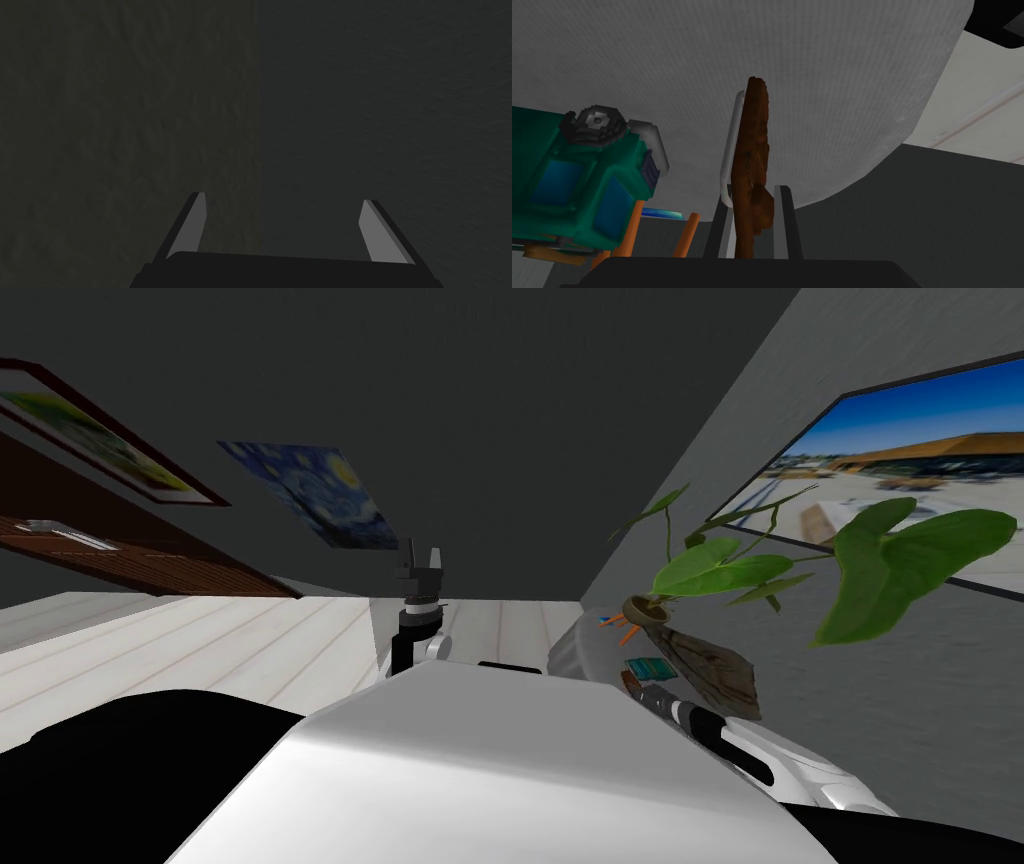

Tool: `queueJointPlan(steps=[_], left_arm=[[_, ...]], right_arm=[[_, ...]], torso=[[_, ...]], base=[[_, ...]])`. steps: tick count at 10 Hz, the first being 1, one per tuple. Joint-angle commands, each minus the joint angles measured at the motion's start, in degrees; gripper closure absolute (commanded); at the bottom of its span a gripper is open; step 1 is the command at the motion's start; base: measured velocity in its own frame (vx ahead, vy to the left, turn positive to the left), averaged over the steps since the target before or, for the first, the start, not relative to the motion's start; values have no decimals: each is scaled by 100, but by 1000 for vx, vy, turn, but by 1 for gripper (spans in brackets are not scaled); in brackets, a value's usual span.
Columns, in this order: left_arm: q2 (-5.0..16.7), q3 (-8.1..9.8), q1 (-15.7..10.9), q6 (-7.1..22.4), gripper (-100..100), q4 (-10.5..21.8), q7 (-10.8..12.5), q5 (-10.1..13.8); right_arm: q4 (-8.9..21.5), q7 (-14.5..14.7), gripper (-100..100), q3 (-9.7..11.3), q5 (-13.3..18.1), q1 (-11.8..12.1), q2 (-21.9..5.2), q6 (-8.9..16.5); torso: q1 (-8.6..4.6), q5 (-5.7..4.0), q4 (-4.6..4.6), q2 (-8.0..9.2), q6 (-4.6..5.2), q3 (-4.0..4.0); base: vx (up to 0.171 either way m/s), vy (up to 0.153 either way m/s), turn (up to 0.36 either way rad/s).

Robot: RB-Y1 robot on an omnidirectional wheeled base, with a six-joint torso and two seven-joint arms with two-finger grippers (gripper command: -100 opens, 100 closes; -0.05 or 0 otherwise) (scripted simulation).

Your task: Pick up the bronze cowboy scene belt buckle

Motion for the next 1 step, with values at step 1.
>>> queueJointPlan(steps=[1], left_arm=[[0,0,0,0,0,0,0,0]], right_arm=[[0,0,0,0,0,0,0,0]], torso=[[0,0,0,0,0,0]], base=[[0,0,0]])
